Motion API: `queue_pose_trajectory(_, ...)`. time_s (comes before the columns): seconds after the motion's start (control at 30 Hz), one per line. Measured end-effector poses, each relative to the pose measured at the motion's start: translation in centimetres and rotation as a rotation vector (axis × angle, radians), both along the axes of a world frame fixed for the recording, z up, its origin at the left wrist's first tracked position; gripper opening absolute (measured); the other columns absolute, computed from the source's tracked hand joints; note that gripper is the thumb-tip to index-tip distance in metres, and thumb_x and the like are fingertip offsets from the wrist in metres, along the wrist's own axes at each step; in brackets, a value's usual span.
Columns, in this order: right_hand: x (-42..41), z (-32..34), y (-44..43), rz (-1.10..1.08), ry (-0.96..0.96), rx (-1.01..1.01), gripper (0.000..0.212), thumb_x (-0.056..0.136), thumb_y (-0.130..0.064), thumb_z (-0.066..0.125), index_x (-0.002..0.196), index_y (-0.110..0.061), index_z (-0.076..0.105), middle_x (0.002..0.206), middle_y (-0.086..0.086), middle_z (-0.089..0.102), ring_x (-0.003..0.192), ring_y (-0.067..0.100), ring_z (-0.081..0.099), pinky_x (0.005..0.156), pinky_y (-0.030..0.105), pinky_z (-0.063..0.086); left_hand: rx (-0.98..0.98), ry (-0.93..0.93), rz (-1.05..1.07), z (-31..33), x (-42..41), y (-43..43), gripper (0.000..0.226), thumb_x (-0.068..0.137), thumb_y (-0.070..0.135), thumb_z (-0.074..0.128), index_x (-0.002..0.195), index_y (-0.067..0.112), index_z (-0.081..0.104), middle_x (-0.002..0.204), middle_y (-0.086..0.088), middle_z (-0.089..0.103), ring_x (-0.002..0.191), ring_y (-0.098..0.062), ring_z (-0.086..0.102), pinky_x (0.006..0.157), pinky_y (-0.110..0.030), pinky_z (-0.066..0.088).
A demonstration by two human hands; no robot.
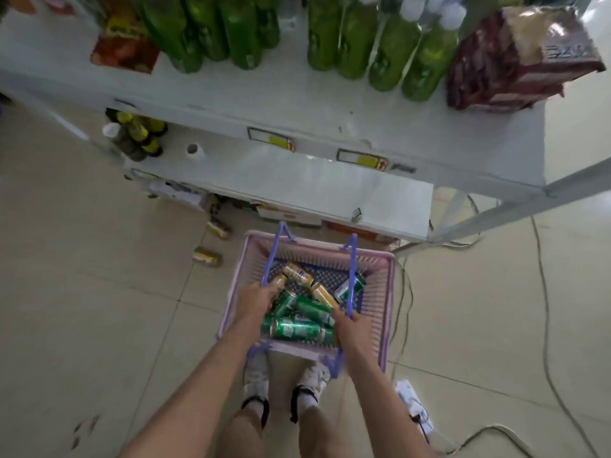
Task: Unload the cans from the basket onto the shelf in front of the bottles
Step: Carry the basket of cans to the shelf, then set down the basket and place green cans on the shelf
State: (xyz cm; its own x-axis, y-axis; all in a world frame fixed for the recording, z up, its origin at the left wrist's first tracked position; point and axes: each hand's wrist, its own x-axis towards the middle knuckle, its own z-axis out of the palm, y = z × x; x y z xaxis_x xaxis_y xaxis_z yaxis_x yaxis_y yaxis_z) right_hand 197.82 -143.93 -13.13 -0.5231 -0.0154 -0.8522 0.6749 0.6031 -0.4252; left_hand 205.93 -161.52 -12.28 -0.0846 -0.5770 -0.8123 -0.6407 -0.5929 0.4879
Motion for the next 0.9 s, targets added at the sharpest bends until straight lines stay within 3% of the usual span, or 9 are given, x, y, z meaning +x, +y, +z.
queue_pose_trajectory(0.17, -3.6, -9.4, -0.7, -0.036, 0.066, 0.020, 0.021, 0.086, -0.021, 0.069, 0.070, -0.015, 0.057, 0.058, 0.002, 0.045, 0.055, 0.018, 0.042, 0.057, 0.031, 0.033, 0.004, 0.052, -0.038, -10.6, -2.8, -0.3, 0.020, 0.098, 0.019, 0.063, 0.080, 0.010, 0.067, 0.069, -0.010, 0.060, 0.067, -0.023, 0.054, 0.069, -0.035, 0.039)
queue_pose_trajectory(0.27, -5.9, -14.0, -0.4, -0.104, 0.094, 0.043, 0.021, 0.090, -0.023, 0.067, 0.073, -0.014, 0.061, 0.054, 0.000, 0.047, 0.051, 0.017, 0.044, 0.054, 0.028, 0.034, 0.023, 0.065, -0.053, -15.9, -3.8, -1.0, 0.027, 0.100, 0.020, 0.060, 0.075, 0.009, 0.063, 0.066, -0.008, 0.055, 0.058, -0.022, 0.051, 0.064, -0.035, 0.038)
queue_pose_trajectory(0.37, -7.6, -18.1, -0.5, -0.159, 0.109, 0.076, 0.017, 0.089, -0.027, 0.069, 0.078, -0.015, 0.066, 0.062, 0.002, 0.057, 0.059, 0.019, 0.050, 0.063, 0.033, 0.038, 0.025, 0.047, -0.052, -20.1, -4.1, -2.0, 0.028, 0.101, 0.022, 0.058, 0.076, 0.009, 0.059, 0.061, -0.005, 0.049, 0.056, -0.020, 0.048, 0.064, -0.036, 0.037)
queue_pose_trajectory(0.53, -9.2, -24.1, -0.8, -0.214, 0.121, 0.104, 0.033, 0.068, -0.048, 0.065, 0.076, -0.016, 0.069, 0.063, 0.004, 0.058, 0.070, 0.024, 0.056, 0.067, 0.040, 0.042, -0.011, 0.077, -0.058, -24.8, -5.3, -4.7, 0.030, 0.101, 0.026, 0.059, 0.075, 0.011, 0.060, 0.063, -0.006, 0.053, 0.060, -0.022, 0.049, 0.063, -0.038, 0.037)
queue_pose_trajectory(0.6, -9.3, -25.4, -0.9, -0.223, 0.120, 0.146, 0.031, 0.083, -0.045, 0.064, 0.083, -0.015, 0.070, 0.067, 0.005, 0.060, 0.072, 0.027, 0.058, 0.070, 0.042, 0.048, -0.097, 0.042, -0.118, -26.1, -5.0, -5.3, 0.028, 0.101, 0.032, 0.059, 0.084, 0.011, 0.066, 0.069, -0.006, 0.059, 0.064, -0.023, 0.053, 0.065, -0.037, 0.040)
queue_pose_trajectory(0.67, -10.3, -26.1, -1.2, -0.291, 0.155, 0.162, 0.032, 0.093, -0.041, 0.061, 0.091, -0.011, 0.071, 0.081, 0.010, 0.067, 0.083, 0.033, 0.065, 0.083, 0.048, 0.059, -0.176, 0.006, -0.154, -27.3, -4.7, -6.6, 0.029, 0.100, 0.038, 0.059, 0.100, 0.011, 0.070, 0.083, -0.009, 0.068, 0.075, -0.025, 0.061, 0.072, -0.035, 0.046)
queue_pose_trajectory(0.77, -11.7, -27.3, -0.4, -0.237, 0.191, 0.320, 0.041, 0.102, -0.039, 0.052, 0.117, -0.004, 0.069, 0.110, 0.019, 0.070, 0.106, 0.043, 0.064, 0.097, 0.050, 0.054, -0.231, -0.069, -0.245, -29.4, -3.4, -8.0, 0.027, 0.101, 0.037, 0.055, 0.103, 0.014, 0.070, 0.098, -0.014, 0.074, 0.092, -0.034, 0.069, 0.083, -0.044, 0.055)
queue_pose_trajectory(0.83, -11.9, -28.0, 0.8, -0.069, 0.182, 0.475, 0.044, 0.105, -0.032, 0.047, 0.134, -0.001, 0.055, 0.128, 0.024, 0.063, 0.119, 0.043, 0.058, 0.102, 0.048, 0.048, -0.274, -0.177, -0.333, -30.6, -1.4, -7.8, 0.027, 0.104, 0.031, 0.048, 0.106, 0.010, 0.064, 0.105, -0.020, 0.070, 0.097, -0.039, 0.066, 0.083, -0.045, 0.053)
queue_pose_trajectory(0.9, -11.3, -28.5, 1.8, 0.137, 0.117, 0.612, 0.063, 0.098, -0.030, 0.061, 0.147, -0.002, 0.033, 0.142, 0.026, 0.050, 0.131, 0.042, 0.048, 0.107, 0.051, 0.041, -0.233, -0.299, -0.417, -32.0, 1.3, -7.1, 0.033, 0.104, 0.030, 0.046, 0.123, 0.004, 0.056, 0.118, -0.023, 0.064, 0.103, -0.041, 0.063, 0.079, -0.042, 0.050)
